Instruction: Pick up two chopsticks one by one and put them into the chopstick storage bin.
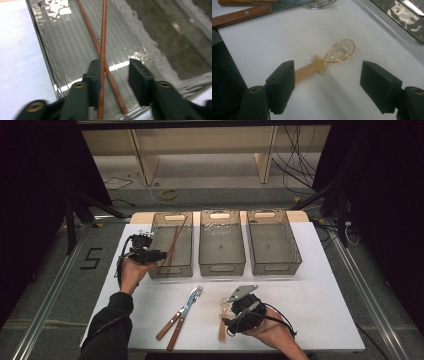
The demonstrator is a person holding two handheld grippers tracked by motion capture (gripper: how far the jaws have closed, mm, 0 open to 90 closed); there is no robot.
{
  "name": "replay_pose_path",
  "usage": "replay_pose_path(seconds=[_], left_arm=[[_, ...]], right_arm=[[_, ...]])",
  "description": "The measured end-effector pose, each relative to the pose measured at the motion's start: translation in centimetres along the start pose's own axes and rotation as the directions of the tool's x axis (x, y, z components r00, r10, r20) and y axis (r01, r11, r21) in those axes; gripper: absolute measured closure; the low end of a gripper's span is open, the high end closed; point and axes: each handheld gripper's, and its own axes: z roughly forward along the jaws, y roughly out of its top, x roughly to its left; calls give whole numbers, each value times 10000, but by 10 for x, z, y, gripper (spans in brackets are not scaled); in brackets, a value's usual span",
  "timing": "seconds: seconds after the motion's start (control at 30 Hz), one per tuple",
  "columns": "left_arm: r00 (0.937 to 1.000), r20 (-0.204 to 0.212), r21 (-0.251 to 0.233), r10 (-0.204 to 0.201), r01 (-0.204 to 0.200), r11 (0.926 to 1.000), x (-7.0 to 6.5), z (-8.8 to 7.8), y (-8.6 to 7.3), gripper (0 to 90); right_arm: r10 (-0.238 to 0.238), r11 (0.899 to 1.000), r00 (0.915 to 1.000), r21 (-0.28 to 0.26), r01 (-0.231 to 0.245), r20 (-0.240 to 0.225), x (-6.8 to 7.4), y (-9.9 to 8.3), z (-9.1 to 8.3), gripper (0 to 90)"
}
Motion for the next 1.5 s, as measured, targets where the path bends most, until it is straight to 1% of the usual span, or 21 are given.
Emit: replay_pose_path(seconds=[0.13, 0.2, 0.27, 0.33, 0.37, 0.43, 0.47, 0.5, 0.53, 0.57, 0.67, 0.7, 0.8, 0.83, 0.93, 0.97, 1.1, 1.2, 1.33, 1.4, 1.5], left_arm=[[9992, 371, -427, 145, -129, 9990, -7, -14, -2, 474], [9987, 477, -686, 161, -128, 9976, -10, -23, -6, 416], [9984, 545, -933, 124, -73, 9956, -15, -31, -12, 374], [9976, 646, -1112, 261, -188, 9936, -19, -38, -20, 340], [9975, 661, -1253, 246, -161, 9920, -21, -40, -25, 329], [9970, 658, -1142, 420, -343, 9929, -25, -42, -32, 308], [9968, 625, -1198, 505, -427, 9919, -27, -43, -36, 296], [9966, 605, -1320, 568, -484, 9901, -29, -43, -40, 292], [9958, 594, -1305, 696, -614, 9895, -30, -43, -44, 291], [9961, 543, -1291, 695, -620, 9897, -30, -43, -47, 287], [9966, 564, -1290, 602, -525, 9903, -31, -42, -57, 271], [9965, 579, -1328, 608, -526, 9897, -32, -42, -60, 266], [9940, 682, -1340, 860, -763, 9880, -37, -42, -68, 255], [9935, 716, -1406, 880, -773, 9870, -39, -43, -71, 250], [9909, 1020, -1584, 874, -706, 9848, -42, -45, -78, 241], [9892, 1121, -1638, 940, -749, 9837, -44, -47, -81, 238], [9856, 1321, -1862, 1053, -796, 9793, -48, -51, -86, 233], [9843, 1323, -1959, 1172, -899, 9765, -52, -53, -89, 232], [9830, 1384, -1968, 1203, -917, 9761, -57, -53, -93, 229], [9819, 1350, -1936, 1326, -1051, 9754, -59, -54, -94, 228], [9813, 1391, -1966, 1330, -1043, 9749, -61, -55, -96, 225]], right_arm=[[194, 9998, 9998, -8, -194, 43, -1, 1, -1, 290], [392, 9992, 9992, 2, -392, 49, -1, 1, -1, 290], [565, 9984, 9984, 77, -565, 31, 0, 2, 0, 290], [693, 9975, 9976, 126, -694, 49, 1, 4, 3, 290], [841, 9963, 9965, 189, -841, -3, 3, 5, 4, 290], [868, 9958, 9962, 284, -869, 65, 6, 6, 7, 290], [889, 9953, 9960, 369, -891, 49, 7, 6, 8, 290], [896, 9952, 9960, 387, -896, 24, 8, 7, 10, 290], [923, 9949, 9957, 411, -921, -31, 9, 7, 12, 290], [934, 9945, 9956, 476, -929, -83, 11, 7, 13, 290], [707, 9951, 9973, 674, -717, 173, 16, 9, 18, 291], [745, 9944, 9971, 743, -755, 160, 17, 9, 20, 296], [760, 9932, 9971, 886, -761, 44, 18, 8, 24, 304], [785, 9928, 9969, 906, -783, 22, 18, 8, 25, 306], [788, 9923, 9969, 955, -785, 3, 19, 8, 26, 306], [757, 9923, 9971, 978, -754, 5, 19, 8, 26, 306], [803, 9903, 9967, 1144, -790, -71, 21, 8, 29, 310], [743, 9897, 9972, 1229, -730, -59, 23, 8, 32, 310], [747, 9880, 9971, 1368, -721, -142, 24, 8, 34, 310], [716, 9873, 9973, 1428, -689, -136, 24, 8, 36, 310], [710, 9863, 9974, 1505, -681, -135, 24, 7, 37, 310]])
